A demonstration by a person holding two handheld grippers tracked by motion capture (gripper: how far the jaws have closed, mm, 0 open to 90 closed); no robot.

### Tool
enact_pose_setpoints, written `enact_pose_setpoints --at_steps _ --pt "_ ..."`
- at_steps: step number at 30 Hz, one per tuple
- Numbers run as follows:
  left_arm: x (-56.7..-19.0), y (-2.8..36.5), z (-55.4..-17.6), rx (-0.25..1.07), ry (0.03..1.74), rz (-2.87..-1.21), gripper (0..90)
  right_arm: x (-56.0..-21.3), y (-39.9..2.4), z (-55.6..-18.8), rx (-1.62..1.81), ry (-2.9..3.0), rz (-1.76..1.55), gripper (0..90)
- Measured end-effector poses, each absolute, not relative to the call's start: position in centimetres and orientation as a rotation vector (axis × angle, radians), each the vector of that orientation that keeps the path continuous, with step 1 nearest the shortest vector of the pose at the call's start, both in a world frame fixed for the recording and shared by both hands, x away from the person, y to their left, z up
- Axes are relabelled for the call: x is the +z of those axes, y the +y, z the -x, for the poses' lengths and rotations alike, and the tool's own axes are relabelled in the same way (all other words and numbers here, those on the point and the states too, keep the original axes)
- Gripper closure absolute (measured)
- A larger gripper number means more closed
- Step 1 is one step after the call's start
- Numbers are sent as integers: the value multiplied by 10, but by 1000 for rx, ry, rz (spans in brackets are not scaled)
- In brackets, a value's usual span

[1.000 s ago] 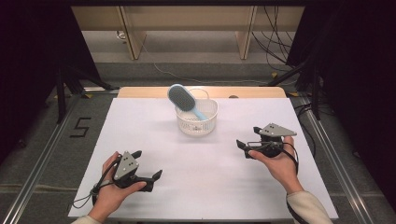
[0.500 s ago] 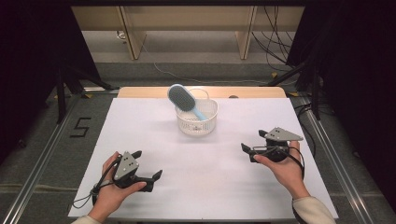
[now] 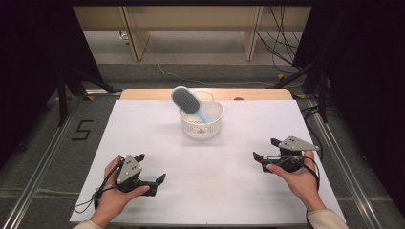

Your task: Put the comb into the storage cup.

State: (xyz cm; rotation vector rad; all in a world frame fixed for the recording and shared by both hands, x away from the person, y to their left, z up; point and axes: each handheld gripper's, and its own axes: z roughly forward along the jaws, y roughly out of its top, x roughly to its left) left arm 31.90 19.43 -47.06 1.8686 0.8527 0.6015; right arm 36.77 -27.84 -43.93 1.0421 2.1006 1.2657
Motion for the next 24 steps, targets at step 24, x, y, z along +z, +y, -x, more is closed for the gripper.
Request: enact_pose_setpoints --at_steps 24 --pt "-470 195 -319 604 851 -1872 4 -449 -297 -339 1261 2105 -1058 131"
